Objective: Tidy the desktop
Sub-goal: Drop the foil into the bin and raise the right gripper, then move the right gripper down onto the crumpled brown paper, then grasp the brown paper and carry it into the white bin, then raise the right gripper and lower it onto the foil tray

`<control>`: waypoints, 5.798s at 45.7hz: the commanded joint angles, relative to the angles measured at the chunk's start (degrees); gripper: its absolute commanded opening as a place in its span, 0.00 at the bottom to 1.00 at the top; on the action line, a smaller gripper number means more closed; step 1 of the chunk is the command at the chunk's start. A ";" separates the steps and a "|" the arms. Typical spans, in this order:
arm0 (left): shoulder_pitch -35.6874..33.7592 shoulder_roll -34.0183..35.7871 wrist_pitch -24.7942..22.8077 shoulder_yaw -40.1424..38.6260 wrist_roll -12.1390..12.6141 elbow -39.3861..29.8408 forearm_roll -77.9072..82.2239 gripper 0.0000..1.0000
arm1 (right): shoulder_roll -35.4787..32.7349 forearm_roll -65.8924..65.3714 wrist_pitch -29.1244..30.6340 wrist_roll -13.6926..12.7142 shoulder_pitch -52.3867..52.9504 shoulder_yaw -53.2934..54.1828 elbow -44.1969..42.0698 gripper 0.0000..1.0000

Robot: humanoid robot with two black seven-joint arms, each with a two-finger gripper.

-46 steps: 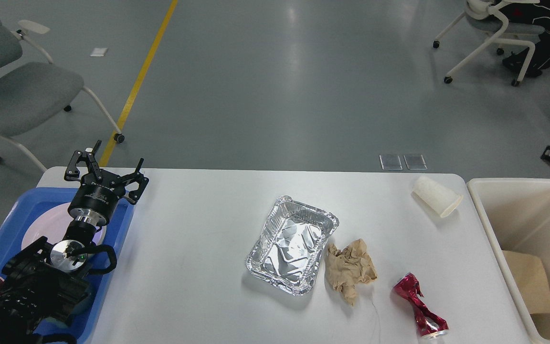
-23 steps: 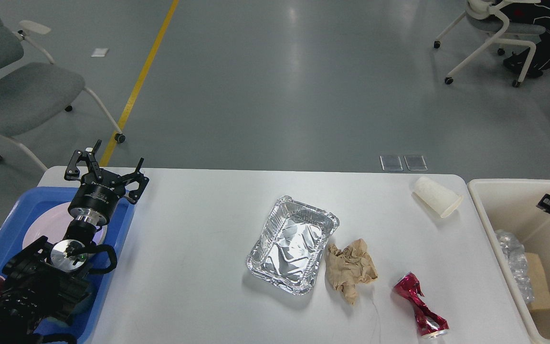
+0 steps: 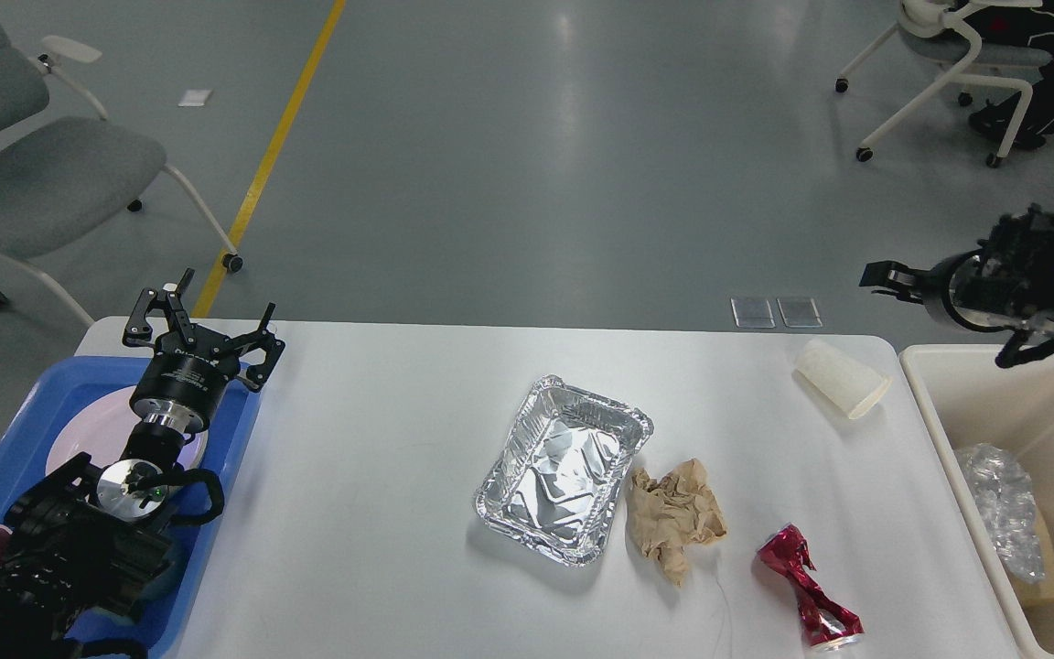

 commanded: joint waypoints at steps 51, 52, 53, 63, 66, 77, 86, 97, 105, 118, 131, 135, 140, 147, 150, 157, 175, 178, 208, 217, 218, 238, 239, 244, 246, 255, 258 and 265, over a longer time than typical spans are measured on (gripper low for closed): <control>0.01 0.00 0.01 0.00 0.00 0.03 0.00 0.96 | 11.44 -0.02 33.52 -0.10 8.40 16.59 11.67 1.00; 0.01 0.00 0.01 0.00 0.00 -0.05 0.00 0.96 | 11.88 -0.02 33.08 -0.10 7.17 16.50 11.06 1.00; 0.01 0.00 0.01 0.00 0.00 -0.05 0.00 0.96 | 12.32 -0.11 32.64 -0.10 5.94 16.50 10.44 1.00; 0.01 0.00 0.01 0.00 0.00 -0.05 0.00 0.96 | 13.82 -0.19 30.09 -0.10 -3.65 16.41 5.69 1.00; 0.01 0.00 0.01 0.00 0.00 -0.05 0.00 0.96 | 13.82 -0.19 29.48 -0.10 -5.41 16.41 4.46 1.00; 0.01 0.00 -0.08 0.00 0.00 0.03 0.00 0.96 | 13.82 -0.19 28.95 -0.10 -9.89 16.41 1.56 1.00; 0.01 0.00 0.01 0.09 0.00 -0.05 0.00 0.96 | 13.82 -0.19 28.68 -0.10 -11.30 16.50 0.94 1.00; 0.01 0.00 0.01 0.09 0.00 -0.05 0.00 0.96 | 14.35 0.16 27.19 -0.10 -12.97 17.20 -0.20 1.00; 0.01 0.00 0.01 0.00 0.00 -0.05 0.00 0.96 | 14.35 0.16 25.96 -0.10 -14.20 18.52 -0.20 1.00; 0.01 0.00 0.01 0.00 0.00 0.03 0.00 0.96 | 14.87 0.16 22.61 -0.80 -15.26 18.35 1.20 0.14; 0.01 0.00 0.00 0.09 0.00 -0.05 0.00 0.96 | 13.82 0.24 23.23 -2.83 -13.85 17.82 1.64 0.00; 0.01 0.00 -0.08 0.09 0.00 -0.05 0.00 0.96 | 11.63 0.24 23.58 -2.83 -11.93 17.73 1.73 0.00; 0.09 0.00 0.01 0.09 0.00 -0.05 0.00 0.96 | 8.55 0.24 24.37 -2.91 -8.15 17.56 2.17 0.00; 0.01 0.00 -0.08 0.00 0.00 -0.05 0.00 0.96 | 3.63 0.24 28.32 -2.83 -1.21 17.73 3.40 0.00; 0.09 0.00 0.00 0.00 0.00 0.03 0.00 0.96 | 1.43 0.24 29.82 -2.83 2.13 18.08 4.80 0.00; 0.01 0.00 0.01 0.00 0.00 -0.05 0.00 0.96 | -3.93 0.24 32.19 -2.83 11.71 18.08 8.23 0.00; 0.01 0.00 0.01 0.00 0.00 -0.05 0.00 0.96 | -12.46 -0.19 38.61 -2.83 28.95 17.47 8.06 0.00; 0.01 0.00 0.01 0.00 0.00 -0.05 0.00 0.96 | -12.99 -0.46 37.56 -2.83 28.60 16.86 7.80 0.00; 0.01 0.00 0.01 0.09 0.00 -0.05 0.00 0.96 | -19.49 0.42 2.58 -2.83 -21.40 19.39 -9.69 0.00; 0.01 0.00 0.01 0.00 0.00 0.03 0.00 0.96 | -18.79 0.33 0.65 -2.74 -32.65 24.32 -17.94 0.79; 0.01 0.00 0.01 0.00 0.00 -0.05 0.00 0.96 | -18.70 0.25 0.21 -2.74 -33.36 24.93 -19.17 0.98; 0.01 0.00 0.00 0.00 0.00 0.03 0.00 0.96 | -15.89 0.24 -0.50 -2.74 -36.88 27.14 -21.73 1.00; 0.01 0.00 0.01 0.00 0.00 -0.05 0.00 0.96 | -15.54 0.24 -0.50 -2.74 -36.27 27.14 -21.65 1.00; 0.01 0.00 0.00 0.09 0.00 -0.05 0.00 0.96 | -13.08 0.16 -0.06 -2.83 -30.57 26.17 -20.77 1.00; 0.09 0.00 -0.08 0.00 0.00 -0.05 0.00 0.96 | -12.20 -0.11 0.12 -2.83 -27.93 25.38 -20.42 1.00; 0.01 0.00 -0.08 0.00 0.00 -0.05 0.00 0.96 | -4.82 0.16 0.21 -3.00 -10.10 9.84 -12.69 1.00; 0.01 0.00 0.01 0.00 0.00 -0.05 0.00 0.96 | -1.83 0.16 0.55 -2.92 -3.85 5.44 -8.65 1.00; 0.01 0.00 0.01 0.09 0.00 -0.05 0.00 0.96 | 2.65 0.24 6.26 -2.83 8.28 2.61 -0.21 1.00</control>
